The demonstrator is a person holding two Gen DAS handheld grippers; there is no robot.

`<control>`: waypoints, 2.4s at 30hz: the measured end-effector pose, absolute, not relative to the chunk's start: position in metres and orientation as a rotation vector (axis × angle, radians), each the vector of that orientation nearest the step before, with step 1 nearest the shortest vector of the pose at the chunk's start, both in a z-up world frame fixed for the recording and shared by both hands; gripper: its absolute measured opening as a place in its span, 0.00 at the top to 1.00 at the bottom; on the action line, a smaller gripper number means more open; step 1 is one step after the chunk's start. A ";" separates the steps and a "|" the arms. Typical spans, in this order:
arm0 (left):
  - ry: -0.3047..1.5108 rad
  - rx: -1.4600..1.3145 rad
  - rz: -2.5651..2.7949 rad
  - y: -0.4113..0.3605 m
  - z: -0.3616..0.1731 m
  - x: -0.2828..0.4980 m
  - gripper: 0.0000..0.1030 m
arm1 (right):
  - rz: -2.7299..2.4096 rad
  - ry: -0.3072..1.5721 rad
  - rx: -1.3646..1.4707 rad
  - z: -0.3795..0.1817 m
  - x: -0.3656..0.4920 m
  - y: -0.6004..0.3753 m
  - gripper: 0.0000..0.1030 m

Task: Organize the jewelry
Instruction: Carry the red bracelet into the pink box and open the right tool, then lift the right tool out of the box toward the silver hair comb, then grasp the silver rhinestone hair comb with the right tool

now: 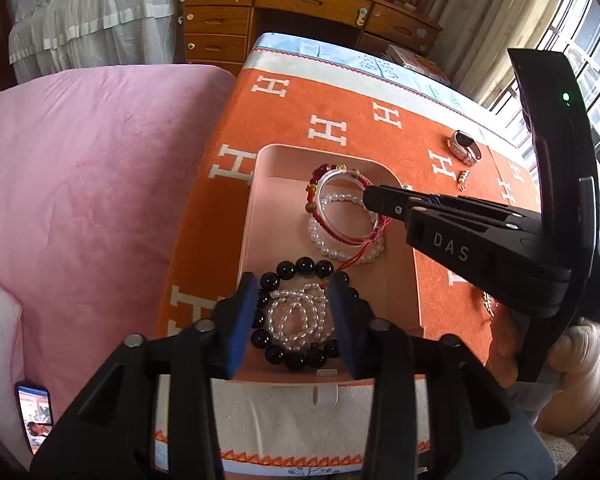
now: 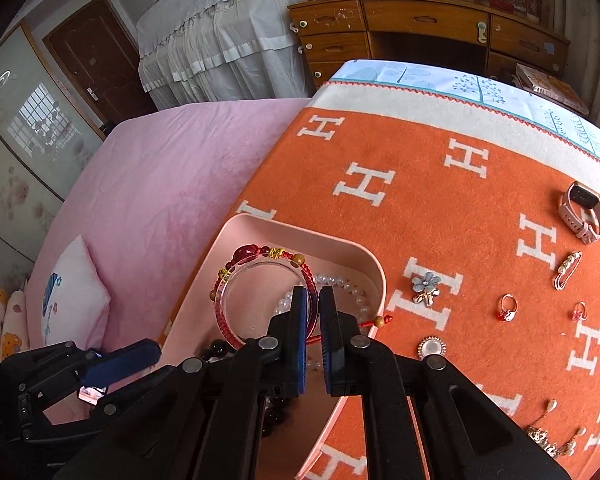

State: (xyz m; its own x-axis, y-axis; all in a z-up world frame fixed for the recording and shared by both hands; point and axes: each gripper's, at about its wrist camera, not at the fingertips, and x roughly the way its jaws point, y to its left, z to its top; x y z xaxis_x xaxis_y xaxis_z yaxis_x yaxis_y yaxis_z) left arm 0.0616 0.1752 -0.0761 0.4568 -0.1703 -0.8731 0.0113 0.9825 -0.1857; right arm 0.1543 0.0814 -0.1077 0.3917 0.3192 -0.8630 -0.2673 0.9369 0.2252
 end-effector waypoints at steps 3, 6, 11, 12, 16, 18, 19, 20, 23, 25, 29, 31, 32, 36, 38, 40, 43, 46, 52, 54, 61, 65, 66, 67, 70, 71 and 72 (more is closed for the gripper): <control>1.070 -0.159 -0.098 0.174 -0.078 0.059 0.50 | 0.383 1.137 0.056 -0.119 0.157 0.084 0.92; 1.051 -0.133 -0.093 0.170 -0.077 0.055 0.50 | 0.382 1.137 0.064 -0.124 0.156 0.082 0.92; 1.025 -0.105 -0.089 0.160 -0.079 0.050 0.50 | 0.380 1.079 0.080 -0.115 0.143 0.076 0.91; 1.019 -0.101 -0.092 0.158 -0.081 0.049 0.50 | 0.378 1.066 0.086 -0.112 0.138 0.074 0.91; 1.013 -0.087 -0.104 0.151 -0.085 0.044 0.50 | 0.366 1.030 0.085 -0.107 0.124 0.068 0.88; 1.010 -0.077 -0.106 0.148 -0.086 0.041 0.50 | 0.363 1.018 0.072 -0.105 0.118 0.066 0.88; 1.008 -0.073 -0.106 0.147 -0.087 0.039 0.50 | 0.360 1.011 0.066 -0.104 0.116 0.065 0.88; 1.006 -0.070 -0.105 0.147 -0.087 0.038 0.50 | 0.355 1.001 0.061 -0.103 0.114 0.064 0.88; 0.999 -0.072 -0.106 0.146 -0.085 0.034 0.50 | 0.344 0.977 0.047 -0.098 0.107 0.061 0.88; 0.994 -0.067 -0.103 0.145 -0.083 0.031 0.50 | 0.347 0.966 0.039 -0.093 0.100 0.059 0.87; 0.994 -0.060 -0.105 0.141 -0.081 0.028 0.50 | 0.344 0.944 0.025 -0.086 0.090 0.055 0.80; 0.993 -0.059 -0.106 0.140 -0.080 0.026 0.50 | 0.341 0.933 0.027 -0.083 0.084 0.050 0.75; 0.993 -0.060 -0.109 0.139 -0.080 0.025 0.50 | 0.339 0.927 0.027 -0.082 0.082 0.048 0.74; 0.997 -0.061 -0.115 0.132 -0.078 0.023 0.50 | 0.328 0.916 0.036 -0.078 0.075 0.035 0.74; 0.996 -0.057 -0.122 0.127 -0.077 0.023 0.50 | 0.319 0.911 0.040 -0.076 0.072 0.027 0.74; 0.994 -0.050 -0.129 0.121 -0.076 0.023 0.50 | 0.308 0.908 0.047 -0.074 0.068 0.017 0.74; 0.990 -0.038 -0.141 0.111 -0.073 0.022 0.50 | 0.294 0.909 0.059 -0.072 0.063 0.001 0.74; 0.986 -0.024 -0.153 0.100 -0.071 0.022 0.50 | 0.275 0.909 0.065 -0.071 0.056 -0.018 0.74; 0.983 0.006 -0.183 0.074 -0.064 0.026 0.50 | 0.249 0.937 0.077 -0.068 0.046 -0.065 0.74; 0.983 0.016 -0.193 0.063 -0.061 0.029 0.50 | 0.248 0.946 0.073 -0.064 0.043 -0.082 0.74; 0.996 0.019 -0.252 0.033 -0.037 0.051 0.50 | 0.285 1.010 -0.001 -0.042 0.041 -0.129 0.74; 1.001 0.024 -0.278 0.016 -0.016 0.073 0.50 | 0.297 1.026 -0.063 -0.024 0.044 -0.150 0.74; 0.999 0.022 -0.283 0.013 -0.011 0.078 0.50 | 0.300 1.027 -0.076 -0.019 0.045 -0.154 0.74; 0.997 0.020 -0.288 0.010 -0.005 0.084 0.50 | 0.304 1.029 -0.088 -0.014 0.047 -0.158 0.74; 1.001 0.003 -0.307 -0.002 0.011 0.101 0.50 | 0.325 1.042 -0.119 -0.006 0.053 -0.164 0.74; 1.003 0.000 -0.312 -0.005 0.015 0.107 0.50 | 0.337 1.049 -0.129 -0.006 0.055 -0.166 0.73; 1.005 -0.001 -0.313 -0.009 0.017 0.113 0.50 | 0.348 1.060 -0.140 -0.008 0.057 -0.166 0.72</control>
